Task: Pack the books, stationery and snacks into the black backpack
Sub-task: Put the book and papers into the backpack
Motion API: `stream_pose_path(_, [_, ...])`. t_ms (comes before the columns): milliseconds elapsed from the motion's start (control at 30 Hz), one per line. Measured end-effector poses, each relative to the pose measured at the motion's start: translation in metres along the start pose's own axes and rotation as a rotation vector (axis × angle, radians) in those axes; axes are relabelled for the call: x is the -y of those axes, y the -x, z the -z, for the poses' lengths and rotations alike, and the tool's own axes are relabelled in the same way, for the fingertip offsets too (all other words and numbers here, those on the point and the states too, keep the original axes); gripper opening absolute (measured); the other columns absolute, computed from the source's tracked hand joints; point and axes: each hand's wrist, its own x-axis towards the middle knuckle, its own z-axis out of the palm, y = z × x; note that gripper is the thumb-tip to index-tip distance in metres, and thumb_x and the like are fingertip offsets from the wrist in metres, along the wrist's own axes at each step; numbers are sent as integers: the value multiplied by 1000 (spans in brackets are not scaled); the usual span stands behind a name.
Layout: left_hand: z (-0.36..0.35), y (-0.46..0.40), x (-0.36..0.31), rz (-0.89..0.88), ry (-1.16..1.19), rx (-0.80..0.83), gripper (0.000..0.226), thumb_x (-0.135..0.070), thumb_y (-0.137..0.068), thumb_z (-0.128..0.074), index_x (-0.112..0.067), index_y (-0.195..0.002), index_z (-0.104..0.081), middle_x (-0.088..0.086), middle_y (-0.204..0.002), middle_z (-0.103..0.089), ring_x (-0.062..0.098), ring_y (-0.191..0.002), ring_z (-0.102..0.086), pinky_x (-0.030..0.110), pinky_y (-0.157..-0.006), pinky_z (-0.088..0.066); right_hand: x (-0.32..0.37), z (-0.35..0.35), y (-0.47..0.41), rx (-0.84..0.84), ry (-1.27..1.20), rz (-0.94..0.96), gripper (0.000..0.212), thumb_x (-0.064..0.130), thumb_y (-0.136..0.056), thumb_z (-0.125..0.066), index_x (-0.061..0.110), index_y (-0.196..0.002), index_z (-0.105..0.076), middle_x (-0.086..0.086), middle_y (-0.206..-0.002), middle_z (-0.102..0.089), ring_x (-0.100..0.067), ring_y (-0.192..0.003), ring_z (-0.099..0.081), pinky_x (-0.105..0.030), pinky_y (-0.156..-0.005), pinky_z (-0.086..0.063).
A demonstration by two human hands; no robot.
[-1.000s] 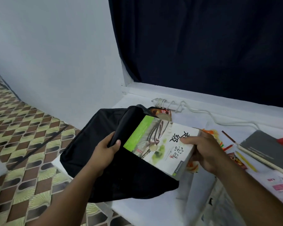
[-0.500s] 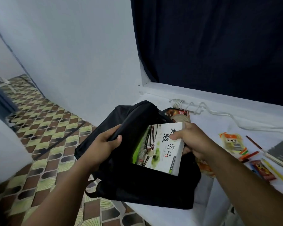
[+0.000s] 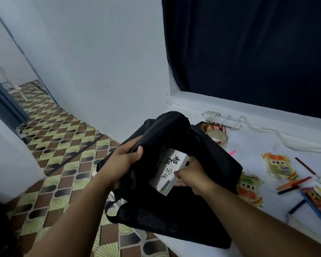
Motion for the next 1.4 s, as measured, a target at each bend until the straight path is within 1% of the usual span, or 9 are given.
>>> stream_pose_path(133, [-4,0,10,28,45,-4,37,-9,-103,-49,-25,-134,-63,8,-126,-70,29,-119,-65,43,-103,-48,-3,-10,-6,-153,33,203,70,-7,-86,-68,18,-141,-34,-8,-109,-63,-28,-99,-67,-44,-75,-61])
stream_pose_path(267, [1,-4,9,38,73,3,37,-9,-102,-50,-24,-134,-63,9,-127,-69,28,-120,-65,42,-102,-48,-10,-4,4,-195,863,531,56,33,-89,-72,25,-139,-49,-7,-120,-64,-26,-106,-64,-37,-90,-51])
stream_pose_path(367, [4,-6,9,44,63,31,38,-9,-102,-50,-23,-135,-62,10,-128,-69,30,-121,-64,43,-104,-47,-23,0,3,-200,1116,621,66,61,-75,-73,26,-130,-61,-5,-129,-54,-28,-116,-55,-40,-96,-43])
stream_pose_path(500, [6,-7,17,54,34,108,43,-17,-95,-59,-24,-137,-60,13,-133,-65,34,-125,-60,51,-110,-42,-37,2,-5,-64,1128,545,79,61,-73,-75,26,-139,-49,-2,-144,-34,-25,-128,-41,-36,-100,-45])
stream_pose_path(633, [11,-6,18,64,49,154,44,-17,-95,-58,-22,-138,-60,15,-134,-64,36,-126,-59,54,-112,-39,-39,-3,-9,-154,1010,460,94,63,-73,-73,19,-146,-31,-3,-149,-27,-26,-132,-39,-40,-99,-48])
stream_pose_path(733, [15,-6,15,73,39,182,41,-14,-99,-56,-20,-140,-58,16,-135,-63,36,-125,-60,54,-111,-40,-35,-10,-13,-216,916,400,105,72,-71,-69,13,-148,-30,-4,-146,-35,-25,-133,-38,-41,-101,-47])
stream_pose_path(1000, [27,-6,16,113,59,173,40,-10,-101,-48,-20,-138,-60,13,-133,-65,32,-124,-62,47,-108,-43,-31,-25,-18,-255,1070,332,88,71,-77,-64,14,-140,-42,-5,-141,-33,-29,-128,-37,-45,-99,-47])
stream_pose_path(1267, [27,-13,23,149,52,230,36,-12,-102,-50,-22,-135,-62,12,-129,-68,32,-121,-63,52,-110,-43,-38,-19,-23,-255,931,320,86,66,-70,-73,15,-135,-51,-1,-140,-35,-26,-129,-38,-39,-105,-43])
stream_pose_path(1400, [16,-23,32,28,-288,223,33,-23,-96,-66,-32,-128,-66,-4,-122,-71,15,-113,-67,45,-107,-48,-41,3,-10,-255,600,326,43,32,-78,-83,14,-113,-65,3,-124,-50,-15,-110,-56,-24,-97,-47])
